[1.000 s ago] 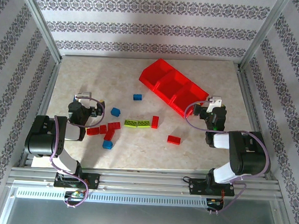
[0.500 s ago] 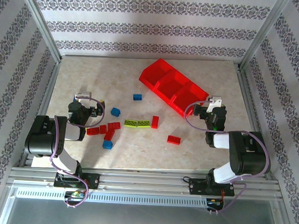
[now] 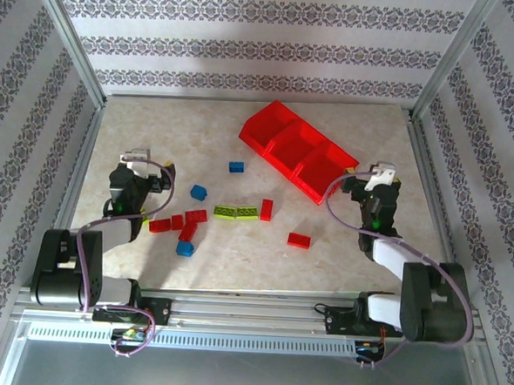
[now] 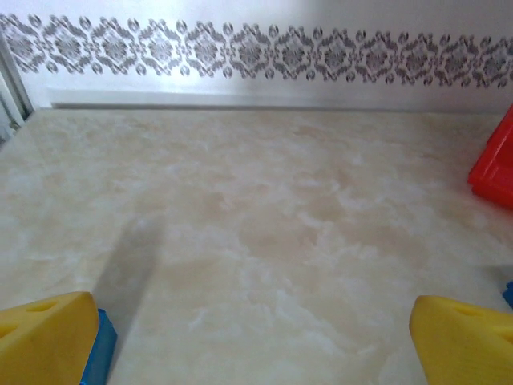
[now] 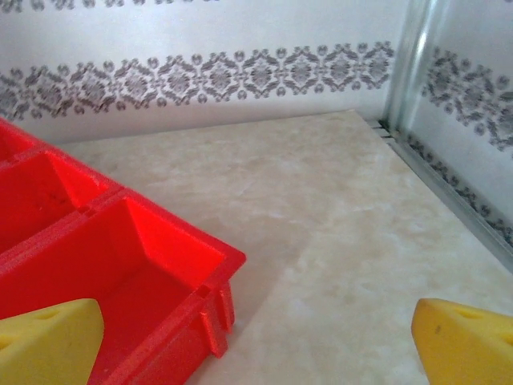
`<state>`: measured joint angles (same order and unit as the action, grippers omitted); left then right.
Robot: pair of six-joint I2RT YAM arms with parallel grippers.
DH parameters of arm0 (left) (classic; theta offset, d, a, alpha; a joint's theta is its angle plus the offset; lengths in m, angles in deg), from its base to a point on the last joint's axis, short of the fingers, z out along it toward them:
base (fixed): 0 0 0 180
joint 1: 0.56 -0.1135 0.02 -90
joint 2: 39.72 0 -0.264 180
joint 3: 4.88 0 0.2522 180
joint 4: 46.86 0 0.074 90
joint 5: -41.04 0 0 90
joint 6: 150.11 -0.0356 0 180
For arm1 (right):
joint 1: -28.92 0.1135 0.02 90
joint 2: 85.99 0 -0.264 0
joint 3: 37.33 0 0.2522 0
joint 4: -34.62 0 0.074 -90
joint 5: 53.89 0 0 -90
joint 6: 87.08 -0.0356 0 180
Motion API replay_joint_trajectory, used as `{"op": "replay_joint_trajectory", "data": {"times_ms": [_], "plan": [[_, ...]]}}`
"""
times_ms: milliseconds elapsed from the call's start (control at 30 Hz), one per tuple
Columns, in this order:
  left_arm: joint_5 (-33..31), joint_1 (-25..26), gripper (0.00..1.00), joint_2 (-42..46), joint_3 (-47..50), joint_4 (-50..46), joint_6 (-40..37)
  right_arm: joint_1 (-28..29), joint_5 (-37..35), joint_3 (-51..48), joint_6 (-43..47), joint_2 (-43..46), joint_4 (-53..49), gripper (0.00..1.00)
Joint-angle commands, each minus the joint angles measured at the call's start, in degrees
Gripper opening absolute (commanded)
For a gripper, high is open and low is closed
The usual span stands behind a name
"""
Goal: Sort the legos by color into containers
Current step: Move the container to the top-center of the table.
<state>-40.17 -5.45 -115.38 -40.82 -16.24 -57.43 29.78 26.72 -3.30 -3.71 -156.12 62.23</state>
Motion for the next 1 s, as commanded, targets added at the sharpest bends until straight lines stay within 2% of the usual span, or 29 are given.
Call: {"op": "replay_joint_trajectory", "data": {"times_ms": [0,200,400,667,800,967], "plan": [[-2.3,0.5,1.0,3.3,-1.7,-4.7,3.4,-0.1,-5.5,1.4,-8.3,5.1,-11.4,0.98],[-0.2,0.6,1.0,3.9,-5.4,-9.4,9.0,1.4,-10.6,7.7,-16.8,11.6,-31.9,0.98],[0.1,0.6,1.0,2.6,-6.8,-8.5,13.6,4.9,-11.6,15.4,-27.7,10.1,-48.6,0.98],[1.3,0.7,1.0,-0.5,-9.7,-9.3,17.0,12.9,-13.5,21.1,-37.6,-0.1,-52.0,0.97],[2.1,0.7,1.0,-1.7,-10.9,-10.0,18.2,13.6,-12.2,23.6,-41.8,-6.1,-52.0,0.89],[2.0,0.7,1.0,-2.0,-11.5,-11.1,18.8,13.5,-10.9,26.6,-42.9,-12.2,-51.2,0.82]]}}
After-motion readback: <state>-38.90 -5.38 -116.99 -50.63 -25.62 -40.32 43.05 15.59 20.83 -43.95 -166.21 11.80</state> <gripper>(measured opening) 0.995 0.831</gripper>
